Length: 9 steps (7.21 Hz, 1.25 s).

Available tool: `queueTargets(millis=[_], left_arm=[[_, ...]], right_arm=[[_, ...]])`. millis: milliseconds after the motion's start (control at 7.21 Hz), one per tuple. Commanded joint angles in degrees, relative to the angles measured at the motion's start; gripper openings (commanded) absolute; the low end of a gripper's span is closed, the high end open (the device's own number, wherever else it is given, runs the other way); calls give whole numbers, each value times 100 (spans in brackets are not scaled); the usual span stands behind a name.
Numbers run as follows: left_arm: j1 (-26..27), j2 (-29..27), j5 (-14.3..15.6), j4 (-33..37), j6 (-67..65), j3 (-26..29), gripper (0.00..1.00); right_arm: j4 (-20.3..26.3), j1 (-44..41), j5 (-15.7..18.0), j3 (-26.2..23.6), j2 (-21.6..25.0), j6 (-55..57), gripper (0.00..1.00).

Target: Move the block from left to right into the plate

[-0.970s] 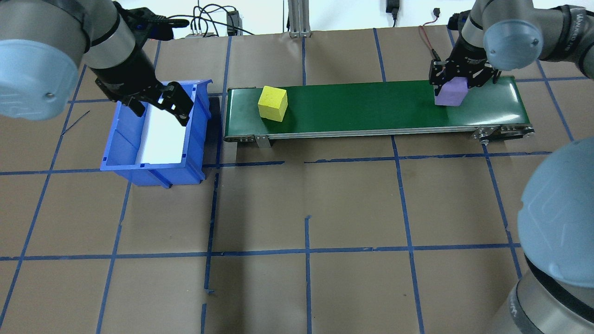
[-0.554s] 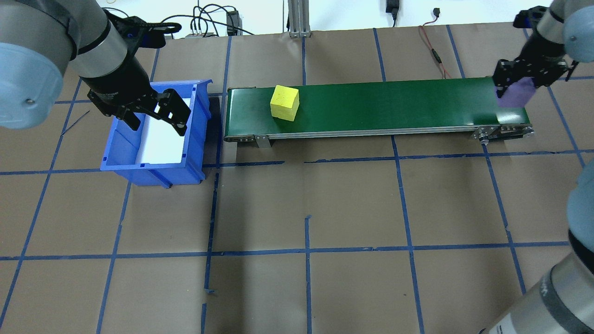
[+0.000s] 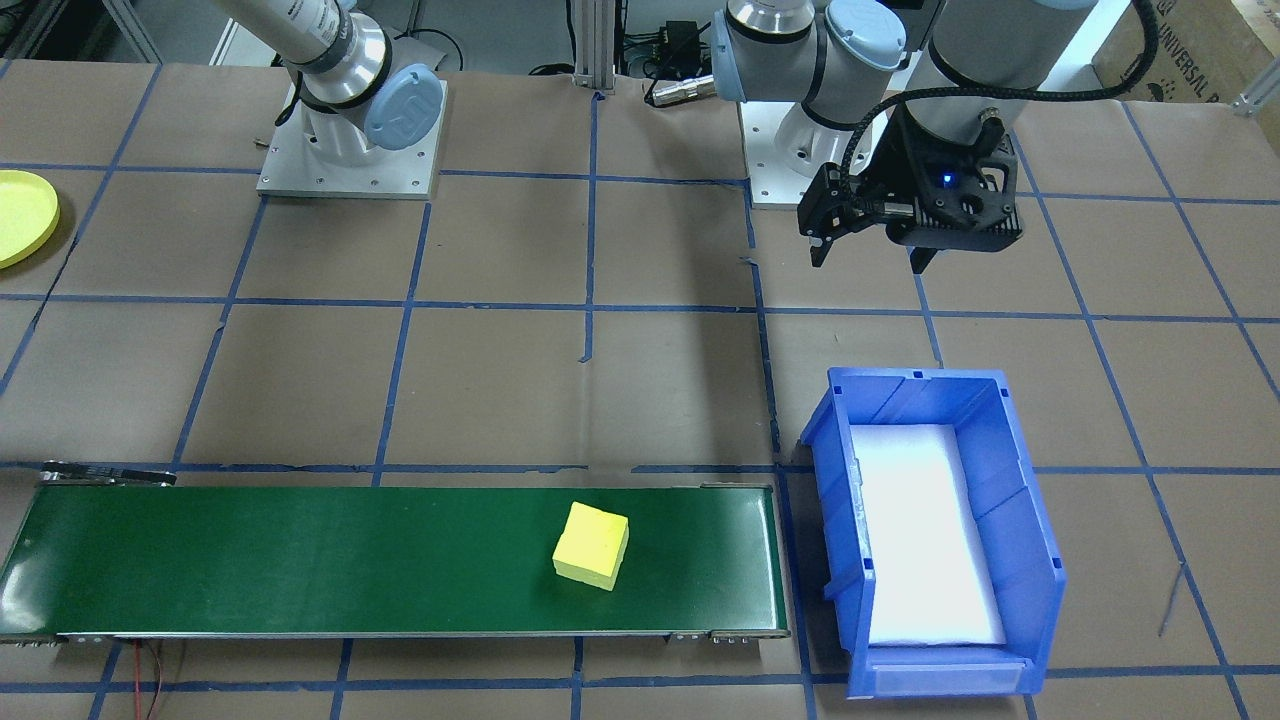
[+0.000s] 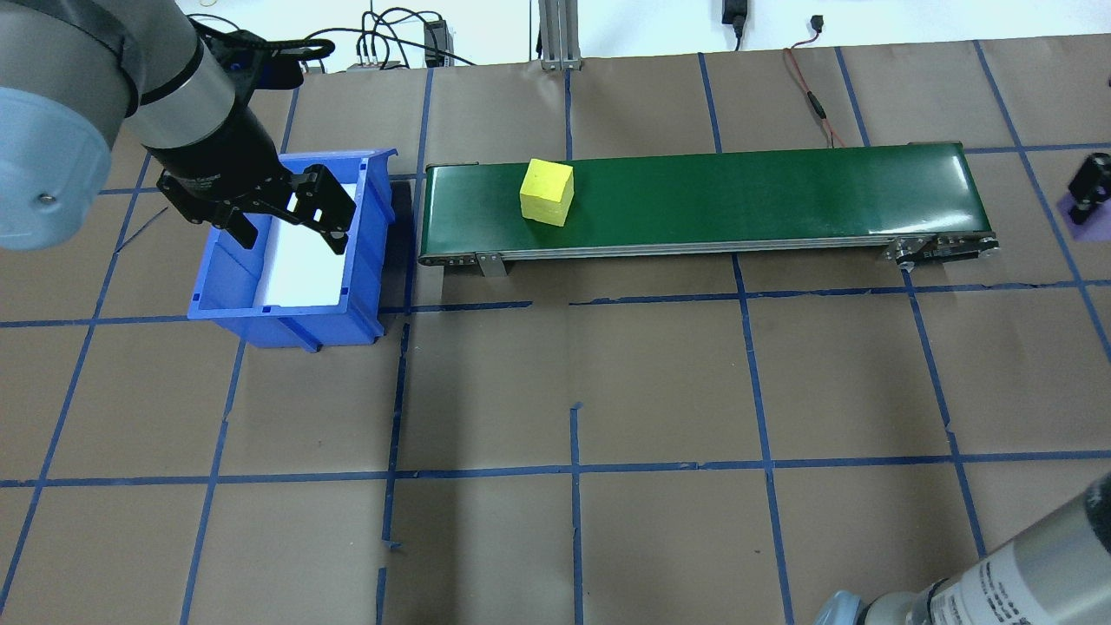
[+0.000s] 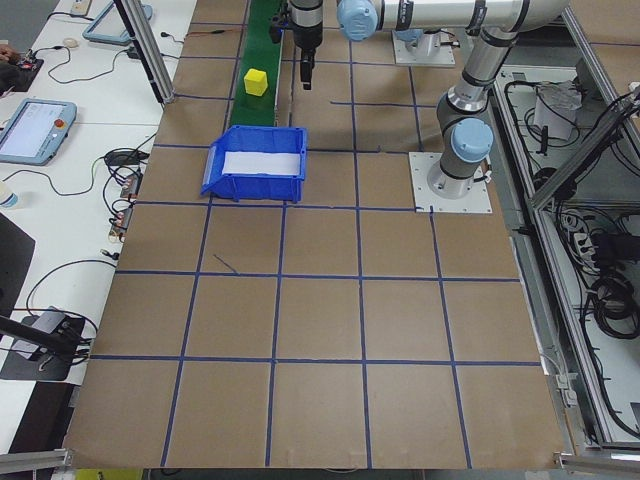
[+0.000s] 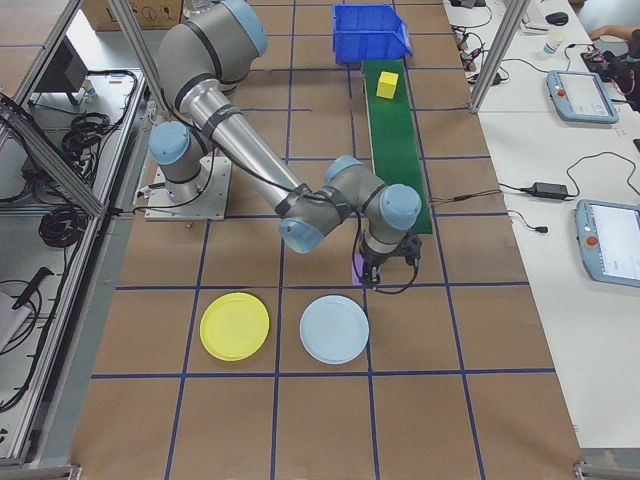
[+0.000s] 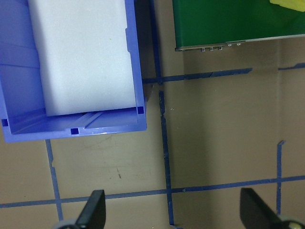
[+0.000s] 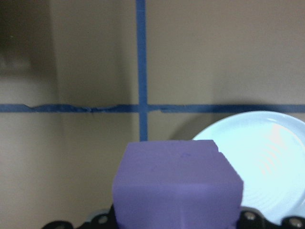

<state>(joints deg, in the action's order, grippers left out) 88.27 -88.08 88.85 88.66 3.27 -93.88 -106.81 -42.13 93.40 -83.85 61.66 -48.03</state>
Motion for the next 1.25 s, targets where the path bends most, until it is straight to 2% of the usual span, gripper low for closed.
queueTargets(millis=[0, 139, 277, 416, 693, 970, 1109], left_arm=[[-20, 10, -43, -24, -99, -7, 100], [-46, 10, -25, -24, -99, -7, 100], [-90, 10, -34, -33, -55, -16, 100], [-90, -7, -17, -51, 154, -25, 100], [-99, -7, 10, -59, 227, -25, 100], [-90, -7, 10, -51, 218, -25, 100], [-90, 2, 10, -51, 226, -25, 100]], right_arm=[[-739, 687, -381, 0, -459, -1045, 24], [-841, 715, -410, -35, -566, -1111, 33], [-842, 776, -402, -44, -585, -1129, 47], [-824, 785, -367, -70, -576, -1130, 73], [-824, 794, -305, -114, -550, -1130, 78], [-824, 794, -261, -149, -498, -1121, 79], [-659, 794, -261, -115, -349, -1086, 79]])
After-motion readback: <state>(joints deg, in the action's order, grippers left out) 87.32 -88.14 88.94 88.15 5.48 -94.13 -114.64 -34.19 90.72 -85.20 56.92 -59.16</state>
